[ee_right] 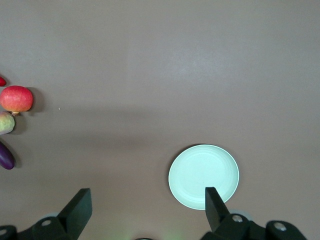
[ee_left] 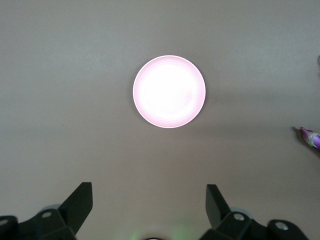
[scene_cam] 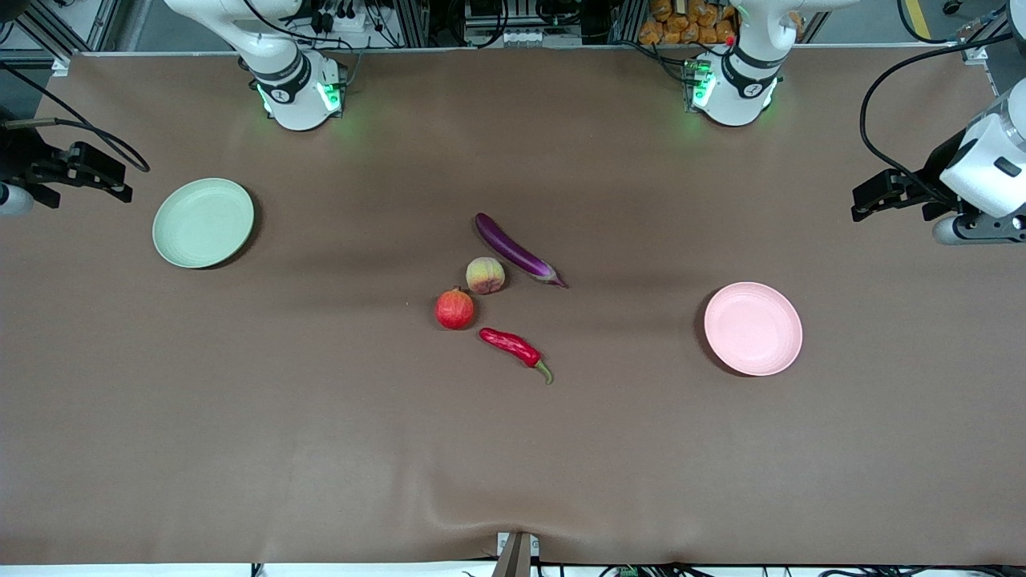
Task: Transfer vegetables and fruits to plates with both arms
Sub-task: 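Start moving the left gripper out from its rest pose toward the produce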
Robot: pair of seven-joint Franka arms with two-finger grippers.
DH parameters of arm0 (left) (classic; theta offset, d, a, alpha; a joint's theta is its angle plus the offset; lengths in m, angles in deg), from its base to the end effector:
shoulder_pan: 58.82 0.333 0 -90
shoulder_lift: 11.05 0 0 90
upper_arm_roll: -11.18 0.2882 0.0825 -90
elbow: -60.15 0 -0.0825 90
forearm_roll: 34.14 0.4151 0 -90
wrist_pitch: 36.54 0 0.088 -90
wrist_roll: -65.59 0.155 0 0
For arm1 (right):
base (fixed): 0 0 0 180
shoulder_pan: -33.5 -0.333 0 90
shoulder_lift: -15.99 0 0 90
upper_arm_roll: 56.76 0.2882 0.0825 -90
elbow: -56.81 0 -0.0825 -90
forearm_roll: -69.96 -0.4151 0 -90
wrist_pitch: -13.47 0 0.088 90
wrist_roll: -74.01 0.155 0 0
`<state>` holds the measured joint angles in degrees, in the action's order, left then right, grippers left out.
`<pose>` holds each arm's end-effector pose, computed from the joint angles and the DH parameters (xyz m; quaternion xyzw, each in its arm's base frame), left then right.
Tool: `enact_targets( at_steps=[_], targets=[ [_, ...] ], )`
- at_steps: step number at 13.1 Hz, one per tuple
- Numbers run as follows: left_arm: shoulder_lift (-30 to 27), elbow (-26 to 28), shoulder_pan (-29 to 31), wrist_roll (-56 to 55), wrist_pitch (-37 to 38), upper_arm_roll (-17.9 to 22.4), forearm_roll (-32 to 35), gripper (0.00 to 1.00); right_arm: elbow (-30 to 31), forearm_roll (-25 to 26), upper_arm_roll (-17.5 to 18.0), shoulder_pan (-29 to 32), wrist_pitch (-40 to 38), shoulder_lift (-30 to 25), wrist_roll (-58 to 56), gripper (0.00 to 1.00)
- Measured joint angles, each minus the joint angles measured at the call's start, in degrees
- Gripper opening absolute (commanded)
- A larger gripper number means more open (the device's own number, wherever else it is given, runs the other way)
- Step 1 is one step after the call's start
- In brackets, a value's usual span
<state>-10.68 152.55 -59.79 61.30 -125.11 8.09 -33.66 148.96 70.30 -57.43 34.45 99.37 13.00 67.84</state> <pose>0.5780 -0.0396 0.5220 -0.9993 -0.0020 0.0362 0.0067 0.5600 -0.0169 0.5539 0.9988 0.0396 -0.0286 0.0007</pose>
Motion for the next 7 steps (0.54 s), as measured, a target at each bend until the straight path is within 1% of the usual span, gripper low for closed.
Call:
enact_targets(
  at_steps=[7],
  targets=[
    [0.0, -0.1, -0.1, -0.3, 1.0, -0.2, 0.0, 1.0, 0.1, -0.1, -0.3, -0.2, 0.0, 0.0, 0.0, 1.0]
  ],
)
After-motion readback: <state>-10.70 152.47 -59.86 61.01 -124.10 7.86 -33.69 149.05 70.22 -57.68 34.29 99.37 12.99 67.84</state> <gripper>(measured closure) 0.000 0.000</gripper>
